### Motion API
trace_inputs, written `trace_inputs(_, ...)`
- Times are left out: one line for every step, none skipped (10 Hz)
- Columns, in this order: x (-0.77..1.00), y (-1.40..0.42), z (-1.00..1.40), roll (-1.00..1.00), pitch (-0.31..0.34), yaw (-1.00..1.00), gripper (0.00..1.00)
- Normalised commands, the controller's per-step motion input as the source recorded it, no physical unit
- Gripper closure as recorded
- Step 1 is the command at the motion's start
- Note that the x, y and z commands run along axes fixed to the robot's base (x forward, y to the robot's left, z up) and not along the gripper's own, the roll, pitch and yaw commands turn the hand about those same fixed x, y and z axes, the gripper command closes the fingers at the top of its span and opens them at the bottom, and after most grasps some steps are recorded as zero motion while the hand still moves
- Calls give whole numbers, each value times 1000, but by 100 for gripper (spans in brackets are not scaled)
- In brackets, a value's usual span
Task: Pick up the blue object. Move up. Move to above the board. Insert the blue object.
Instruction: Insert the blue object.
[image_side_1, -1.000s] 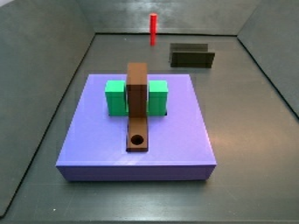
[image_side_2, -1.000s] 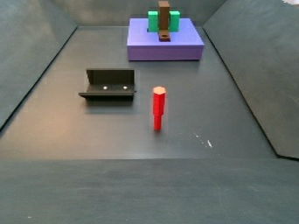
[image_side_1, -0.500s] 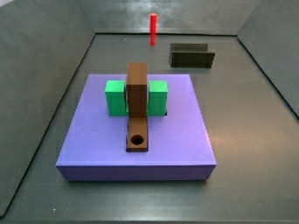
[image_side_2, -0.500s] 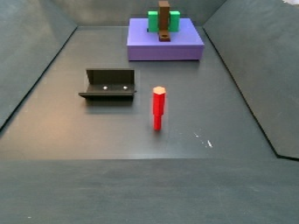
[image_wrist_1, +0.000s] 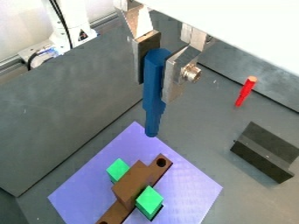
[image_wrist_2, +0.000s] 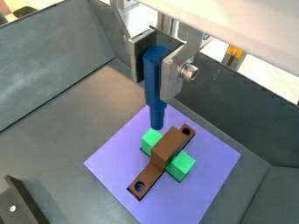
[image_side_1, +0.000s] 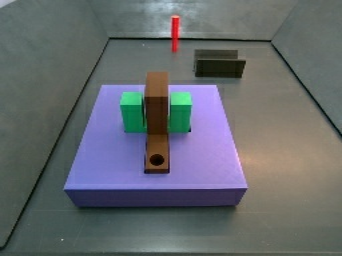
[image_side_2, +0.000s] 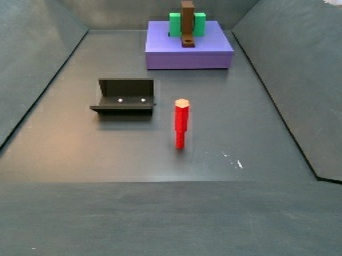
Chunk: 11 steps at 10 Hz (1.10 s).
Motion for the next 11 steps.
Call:
trace_inputs(0,-720,-340,46,-89,143,100)
trace_inputs(31,-883,-514,76,-107,203,100)
trace_inputs(174,-717,-834,169,-104,189,100)
trace_inputs(237,-683,-880,144,-100,151,100)
trace_inputs(263,-723,-763,110,-106,146,100)
trace_inputs(149,-726,-706,87,-131,120,100)
trace_inputs(117,-649,-703,76,-146,126,100)
trace_inputs(54,-591,-657,114,-126,137,100)
trace_inputs(0,-540,-611,210,-91,97,100)
trace_inputs(0,-360,-566,217,-83,3,100)
trace_inputs(-40,-97,-509,170,-51,0,100)
